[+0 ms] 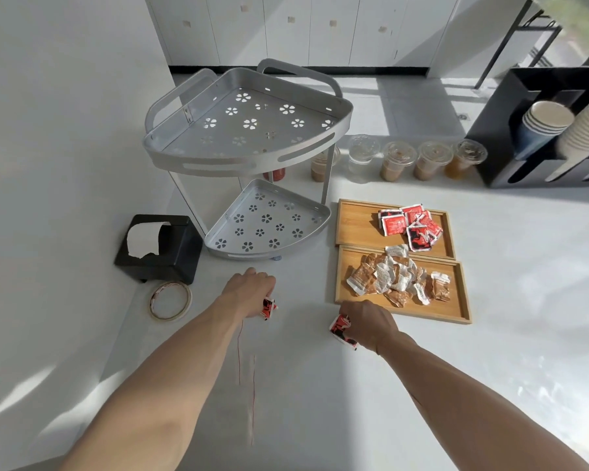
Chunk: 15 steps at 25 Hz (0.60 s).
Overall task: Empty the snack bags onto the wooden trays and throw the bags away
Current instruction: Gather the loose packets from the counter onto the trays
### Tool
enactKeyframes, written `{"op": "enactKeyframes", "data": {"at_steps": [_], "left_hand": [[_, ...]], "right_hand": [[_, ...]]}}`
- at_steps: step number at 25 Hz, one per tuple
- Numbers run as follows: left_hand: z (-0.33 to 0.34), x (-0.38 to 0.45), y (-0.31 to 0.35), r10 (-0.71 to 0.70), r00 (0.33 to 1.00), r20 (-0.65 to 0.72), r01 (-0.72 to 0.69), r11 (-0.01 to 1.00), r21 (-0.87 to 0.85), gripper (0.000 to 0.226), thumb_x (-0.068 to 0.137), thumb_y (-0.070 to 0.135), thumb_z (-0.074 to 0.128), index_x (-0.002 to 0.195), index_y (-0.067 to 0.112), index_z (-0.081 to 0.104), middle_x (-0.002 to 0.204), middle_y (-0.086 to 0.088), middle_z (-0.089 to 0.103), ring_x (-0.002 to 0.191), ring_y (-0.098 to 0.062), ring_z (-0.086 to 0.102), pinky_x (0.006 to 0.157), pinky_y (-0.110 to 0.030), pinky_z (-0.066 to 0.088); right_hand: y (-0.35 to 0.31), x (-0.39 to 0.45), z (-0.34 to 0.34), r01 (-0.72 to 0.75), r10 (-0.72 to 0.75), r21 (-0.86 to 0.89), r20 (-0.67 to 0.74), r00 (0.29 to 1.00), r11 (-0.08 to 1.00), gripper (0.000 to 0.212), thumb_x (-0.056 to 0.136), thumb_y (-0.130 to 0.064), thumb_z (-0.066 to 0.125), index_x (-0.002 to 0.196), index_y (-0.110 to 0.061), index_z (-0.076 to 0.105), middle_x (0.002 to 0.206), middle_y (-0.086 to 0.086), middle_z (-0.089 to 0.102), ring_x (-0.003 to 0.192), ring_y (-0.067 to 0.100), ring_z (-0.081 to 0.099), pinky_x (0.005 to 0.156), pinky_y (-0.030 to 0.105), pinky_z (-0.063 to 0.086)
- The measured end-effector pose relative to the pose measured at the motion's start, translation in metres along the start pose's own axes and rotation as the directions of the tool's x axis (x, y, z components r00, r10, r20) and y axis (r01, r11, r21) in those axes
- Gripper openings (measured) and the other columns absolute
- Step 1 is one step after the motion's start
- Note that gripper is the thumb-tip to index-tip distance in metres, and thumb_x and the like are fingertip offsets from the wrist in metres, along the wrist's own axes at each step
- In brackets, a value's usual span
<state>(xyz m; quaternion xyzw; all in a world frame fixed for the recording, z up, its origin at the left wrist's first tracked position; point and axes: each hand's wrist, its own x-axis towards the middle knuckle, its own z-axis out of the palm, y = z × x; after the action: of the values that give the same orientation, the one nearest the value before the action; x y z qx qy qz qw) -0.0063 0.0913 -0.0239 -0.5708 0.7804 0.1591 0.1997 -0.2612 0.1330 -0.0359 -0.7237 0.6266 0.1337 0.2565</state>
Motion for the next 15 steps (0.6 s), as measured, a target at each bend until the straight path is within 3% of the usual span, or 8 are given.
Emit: {"op": "enactKeyframes", "data": {"at_steps": [3,6,12,15], "left_hand": [[-0.002,-0.001,0.009,-0.031,0.992,0.120,0.037,0.998,-0.048,0.028,0.085,0.010,0.055,0.111,0.015,0.048,0.109,-0.006,0.062,0.087,-0.025,0.051,0.068,-0.033,0.037],[-0.007,0.001,0.025,-0.024,0.980,0.198,0.043,0.995,-0.092,0.036,0.085,0.012,0.052,0.120,0.023,0.048,0.113,-0.005,0.061,0.094,-0.026,0.058,0.068,-0.033,0.041],[-0.045,0.020,0.078,0.025,0.979,0.203,0.010,0.986,-0.167,0.027,0.090,0.018,0.048,0.115,0.023,0.054,0.117,-0.005,0.062,0.091,-0.023,0.053,0.071,-0.034,0.043],[-0.067,0.038,0.101,0.029,0.984,0.177,0.006,0.981,-0.194,0.034,0.088,0.013,0.046,0.120,0.021,0.054,0.119,-0.006,0.062,0.097,-0.025,0.056,0.073,-0.035,0.044]], "right_hand": [[0.017,-0.009,-0.003,-0.020,0.020,-0.002,0.004,1.000,1.000,0.031,0.083,-0.016,0.059,0.112,-0.023,0.060,0.108,0.007,0.068,0.097,0.031,0.066,0.066,0.029,0.044],[0.038,-0.017,-0.010,-0.026,0.027,-0.007,0.030,0.999,1.000,0.028,0.084,-0.022,0.061,0.111,-0.026,0.061,0.110,0.005,0.069,0.098,0.029,0.066,0.069,0.030,0.047],[0.089,-0.027,-0.041,-0.045,0.044,0.012,0.089,0.995,0.999,0.032,0.083,-0.016,0.064,0.115,-0.019,0.060,0.111,0.009,0.069,0.097,0.026,0.066,0.071,0.032,0.053],[0.116,-0.023,-0.065,-0.065,0.062,0.054,0.052,0.997,0.996,0.034,0.078,-0.013,0.068,0.111,-0.020,0.060,0.106,0.007,0.069,0.089,0.024,0.063,0.062,0.027,0.049]]}}
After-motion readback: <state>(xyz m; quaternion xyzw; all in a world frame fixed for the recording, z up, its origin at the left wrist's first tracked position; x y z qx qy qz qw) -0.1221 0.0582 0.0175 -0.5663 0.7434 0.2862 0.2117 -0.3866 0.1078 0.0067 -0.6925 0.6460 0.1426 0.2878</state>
